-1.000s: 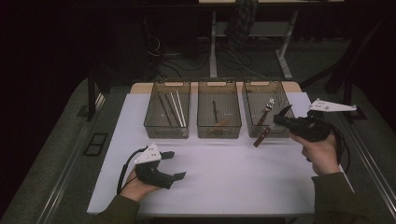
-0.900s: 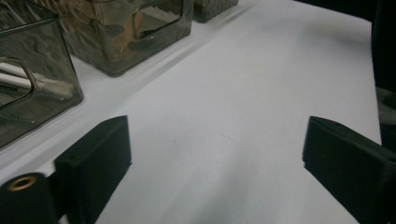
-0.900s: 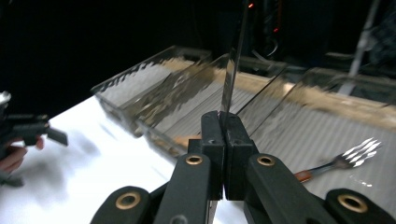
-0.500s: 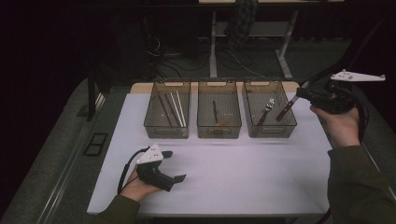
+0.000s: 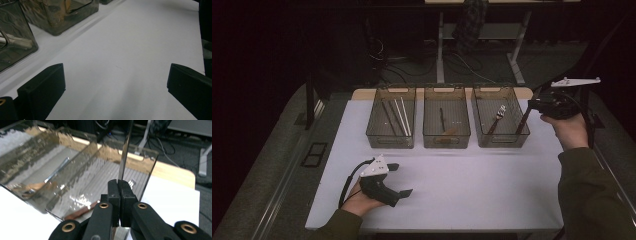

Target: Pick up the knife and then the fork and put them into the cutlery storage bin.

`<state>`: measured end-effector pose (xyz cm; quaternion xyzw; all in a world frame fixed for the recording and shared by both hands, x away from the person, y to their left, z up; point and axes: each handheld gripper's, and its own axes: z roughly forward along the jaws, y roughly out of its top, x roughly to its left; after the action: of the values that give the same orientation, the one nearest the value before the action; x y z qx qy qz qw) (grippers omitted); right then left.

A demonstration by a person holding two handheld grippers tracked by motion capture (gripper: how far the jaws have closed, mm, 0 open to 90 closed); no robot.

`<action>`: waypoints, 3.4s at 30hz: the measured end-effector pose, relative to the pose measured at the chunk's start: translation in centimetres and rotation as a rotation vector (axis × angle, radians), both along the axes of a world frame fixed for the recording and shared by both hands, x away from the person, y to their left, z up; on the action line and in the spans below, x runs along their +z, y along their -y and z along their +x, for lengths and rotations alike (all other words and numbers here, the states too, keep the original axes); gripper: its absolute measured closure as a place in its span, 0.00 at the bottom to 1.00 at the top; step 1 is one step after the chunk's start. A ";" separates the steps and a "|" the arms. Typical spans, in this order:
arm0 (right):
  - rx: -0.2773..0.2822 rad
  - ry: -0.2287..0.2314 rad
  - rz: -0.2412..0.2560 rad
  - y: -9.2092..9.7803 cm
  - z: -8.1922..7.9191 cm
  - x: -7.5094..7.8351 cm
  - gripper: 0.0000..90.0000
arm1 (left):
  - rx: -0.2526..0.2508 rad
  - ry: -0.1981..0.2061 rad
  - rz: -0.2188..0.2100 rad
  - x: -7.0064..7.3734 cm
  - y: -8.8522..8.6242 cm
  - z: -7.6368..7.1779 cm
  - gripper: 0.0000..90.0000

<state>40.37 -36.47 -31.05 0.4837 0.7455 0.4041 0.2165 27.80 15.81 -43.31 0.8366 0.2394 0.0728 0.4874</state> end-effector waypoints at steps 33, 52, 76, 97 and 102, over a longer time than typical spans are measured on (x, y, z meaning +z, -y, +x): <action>-0.009 -0.099 -0.035 -4.2 5.1 -6.6 0.83 | 0.008 0.001 -0.006 0.0 0.2 0.0 0.00; 0.053 -0.049 0.068 -4.2 2.8 -5.7 0.25 | 0.010 -0.011 0.004 -0.3 0.3 0.4 0.00; 0.160 0.030 0.113 -5.7 -6.1 -7.0 0.18 | 0.007 0.001 -0.003 -0.1 0.0 0.2 0.00; 0.264 -0.032 0.089 -7.7 -12.2 -11.8 0.13 | 0.012 0.005 -0.002 0.1 -0.1 0.1 0.00; 0.278 -0.021 0.062 -8.0 -13.4 -12.9 0.13 | 0.011 0.004 -0.006 0.1 -0.1 0.0 0.00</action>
<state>26.97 -28.47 -43.93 0.3864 0.7947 0.4481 0.1357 27.81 15.89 -43.21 0.8337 0.2432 0.0762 0.4899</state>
